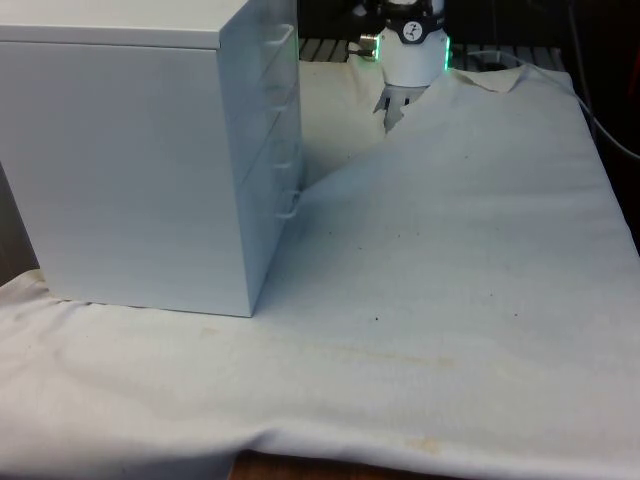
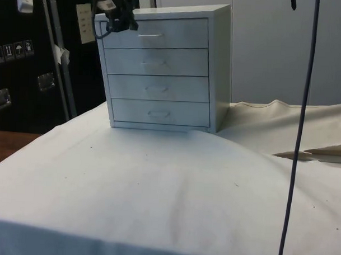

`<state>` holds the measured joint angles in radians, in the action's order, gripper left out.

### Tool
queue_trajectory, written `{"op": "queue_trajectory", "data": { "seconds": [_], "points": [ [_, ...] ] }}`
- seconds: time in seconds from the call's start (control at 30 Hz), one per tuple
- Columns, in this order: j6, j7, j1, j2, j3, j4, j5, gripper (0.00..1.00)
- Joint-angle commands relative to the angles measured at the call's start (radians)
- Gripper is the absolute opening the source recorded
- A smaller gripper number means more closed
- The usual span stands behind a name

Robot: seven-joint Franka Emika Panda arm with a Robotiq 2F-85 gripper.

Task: Open the drawer, then close it.

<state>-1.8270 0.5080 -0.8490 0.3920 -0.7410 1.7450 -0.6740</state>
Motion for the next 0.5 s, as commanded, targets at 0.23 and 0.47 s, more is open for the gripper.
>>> {"op": "queue_trajectory", "data": {
  "seconds": [0.23,0.47],
  "points": [
    [0.000,0.001,-0.004,-0.002,0.002,0.002,-0.003,0.00],
    [0.001,0.002,-0.003,0.000,0.002,0.001,-0.002,0.20]
  ]
}}
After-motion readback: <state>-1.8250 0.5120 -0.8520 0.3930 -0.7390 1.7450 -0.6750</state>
